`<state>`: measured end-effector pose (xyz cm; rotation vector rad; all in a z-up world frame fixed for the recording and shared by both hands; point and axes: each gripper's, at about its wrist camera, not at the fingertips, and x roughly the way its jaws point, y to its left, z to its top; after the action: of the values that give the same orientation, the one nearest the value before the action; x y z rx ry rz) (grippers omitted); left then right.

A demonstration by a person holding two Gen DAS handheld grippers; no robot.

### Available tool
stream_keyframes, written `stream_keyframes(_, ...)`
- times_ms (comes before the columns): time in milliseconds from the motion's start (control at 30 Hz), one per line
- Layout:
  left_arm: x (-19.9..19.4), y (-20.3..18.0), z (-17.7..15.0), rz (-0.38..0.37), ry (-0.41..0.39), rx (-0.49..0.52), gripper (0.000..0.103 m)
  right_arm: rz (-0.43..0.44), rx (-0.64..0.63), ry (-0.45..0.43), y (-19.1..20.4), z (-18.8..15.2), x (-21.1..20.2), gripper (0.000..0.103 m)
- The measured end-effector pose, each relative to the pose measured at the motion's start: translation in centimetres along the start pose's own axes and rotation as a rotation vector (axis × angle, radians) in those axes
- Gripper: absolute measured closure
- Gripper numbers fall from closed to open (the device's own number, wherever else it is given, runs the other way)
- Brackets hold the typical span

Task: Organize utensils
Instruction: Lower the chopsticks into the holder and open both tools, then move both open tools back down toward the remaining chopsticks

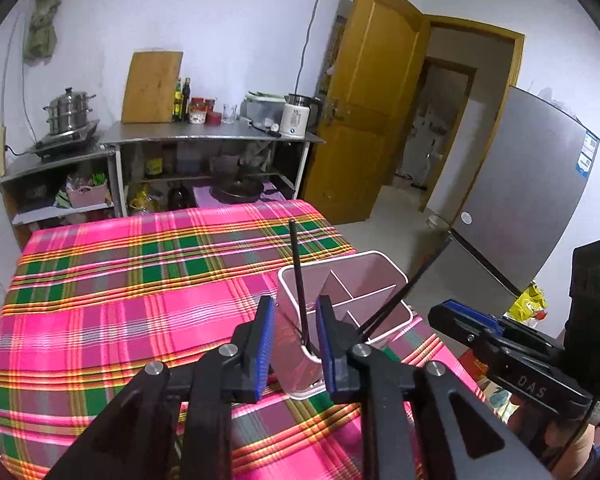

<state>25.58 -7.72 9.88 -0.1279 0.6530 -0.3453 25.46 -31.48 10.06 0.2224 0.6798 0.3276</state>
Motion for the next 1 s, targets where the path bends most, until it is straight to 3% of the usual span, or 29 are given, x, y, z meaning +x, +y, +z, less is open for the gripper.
stream_keyframes(300,-4.8,1.2,-3.1,0.054,-0.033,-0.020,0.082,0.035,-0.011,0.010,1.9,-2.8,-2.4,0.075)
stream_keyframes(600,-7.9,3.9,-8.7,0.110,-0.009,-0.049,0.082,0.082,-0.049,0.065,4.8,-6.9,-2.9,0.075)
stream_keyframes(1000,-8.3,8.7,-14.5,0.161,0.069,-0.145,0.082,0.119,-0.089,0.158,7.1,-10.9,-1.3,0.075)
